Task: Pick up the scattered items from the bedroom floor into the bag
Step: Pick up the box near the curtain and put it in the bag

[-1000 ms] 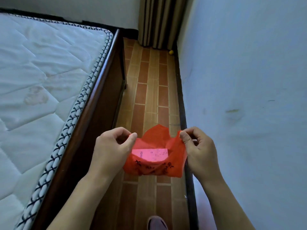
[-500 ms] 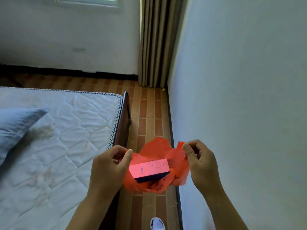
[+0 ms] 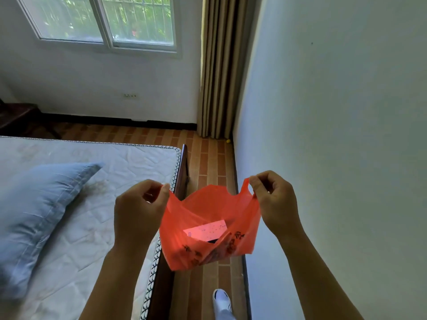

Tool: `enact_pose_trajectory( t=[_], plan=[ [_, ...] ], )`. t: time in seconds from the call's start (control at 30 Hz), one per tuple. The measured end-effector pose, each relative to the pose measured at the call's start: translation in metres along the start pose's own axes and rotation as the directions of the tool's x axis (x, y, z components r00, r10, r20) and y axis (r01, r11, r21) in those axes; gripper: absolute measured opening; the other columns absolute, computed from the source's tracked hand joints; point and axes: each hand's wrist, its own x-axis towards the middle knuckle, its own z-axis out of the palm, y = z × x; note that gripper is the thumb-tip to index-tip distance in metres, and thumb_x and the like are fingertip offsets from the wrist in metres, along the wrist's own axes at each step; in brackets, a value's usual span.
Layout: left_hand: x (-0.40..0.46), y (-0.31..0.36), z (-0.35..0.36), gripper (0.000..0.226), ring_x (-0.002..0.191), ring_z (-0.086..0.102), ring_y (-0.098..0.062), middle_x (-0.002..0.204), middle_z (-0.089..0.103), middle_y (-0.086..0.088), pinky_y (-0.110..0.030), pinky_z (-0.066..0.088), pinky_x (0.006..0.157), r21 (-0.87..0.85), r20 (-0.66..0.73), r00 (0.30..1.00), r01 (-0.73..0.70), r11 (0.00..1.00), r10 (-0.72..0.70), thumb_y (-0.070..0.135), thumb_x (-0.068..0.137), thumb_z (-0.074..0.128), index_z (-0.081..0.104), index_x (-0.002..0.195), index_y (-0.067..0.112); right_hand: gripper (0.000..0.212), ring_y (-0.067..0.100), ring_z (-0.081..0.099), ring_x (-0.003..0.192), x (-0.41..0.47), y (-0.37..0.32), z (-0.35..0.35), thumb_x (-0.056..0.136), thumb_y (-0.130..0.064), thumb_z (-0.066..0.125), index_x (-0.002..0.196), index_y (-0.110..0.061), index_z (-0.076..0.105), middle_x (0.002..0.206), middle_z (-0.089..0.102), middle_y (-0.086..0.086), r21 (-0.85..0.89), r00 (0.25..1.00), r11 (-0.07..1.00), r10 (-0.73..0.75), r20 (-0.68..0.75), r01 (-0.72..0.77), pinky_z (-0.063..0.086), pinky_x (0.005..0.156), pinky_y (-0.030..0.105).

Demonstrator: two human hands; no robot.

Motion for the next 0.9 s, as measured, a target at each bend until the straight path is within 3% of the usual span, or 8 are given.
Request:
enact_pose_trajectory(
  t=[0.33,0.53,0.7,0.9],
  plan=[
    [0.007,0.005,0.004,0.017,0.067,0.069,-0.009,0.066,0.071,0.009,-0.034,0.056,0.07,-0.055,0.036,0.997,0.065,0.996,-0.063,0.021,0.091,0.079,0.074,0.074,0.019,0.019,0.008,0.066,0.072,0.009,-0.008,-0.014,0.102,-0.025,0.066,0.089,-0.013,0.071,0.076,0.07,-0.003,-0.038,1.0,0.999,0.005,-0.013,-0.005,0.052,0.066,0.013],
    [0.06,0.011,0.047,0.02,0.065,0.067,-0.007,0.064,0.07,0.01,-0.03,0.054,0.066,-0.051,0.049,0.998,0.053,0.997,-0.051,0.021,0.091,0.078,0.073,0.072,0.021,0.02,0.006,0.066,0.072,0.076,0.0,-0.011,0.101,-0.025,0.066,0.086,-0.014,0.071,0.075,0.07,-0.004,-0.036,1.0,0.999,-0.001,0.014,0.002,0.051,0.066,0.013],
    [0.116,0.027,0.089,0.02,0.07,0.068,-0.005,0.063,0.068,0.013,-0.015,0.048,0.063,-0.011,0.05,0.998,-0.023,1.0,0.024,0.021,0.092,0.078,0.073,0.073,0.021,0.02,0.007,0.066,0.069,0.148,0.008,-0.007,0.101,-0.025,0.067,0.083,-0.016,0.071,0.07,0.069,-0.007,0.008,1.0,1.0,-0.005,0.011,0.005,0.051,0.064,0.014],
    [0.168,0.048,0.143,0.021,0.07,0.068,-0.003,0.065,0.068,0.016,-0.012,0.047,0.062,-0.047,0.021,0.999,-0.048,0.998,0.049,0.019,0.091,0.078,0.072,0.072,0.023,0.02,0.005,0.064,0.066,0.209,0.019,-0.014,0.1,-0.027,0.068,0.082,-0.019,0.072,0.068,0.069,-0.014,0.046,0.999,0.999,0.015,0.043,-0.017,0.048,0.062,0.013]
  ],
)
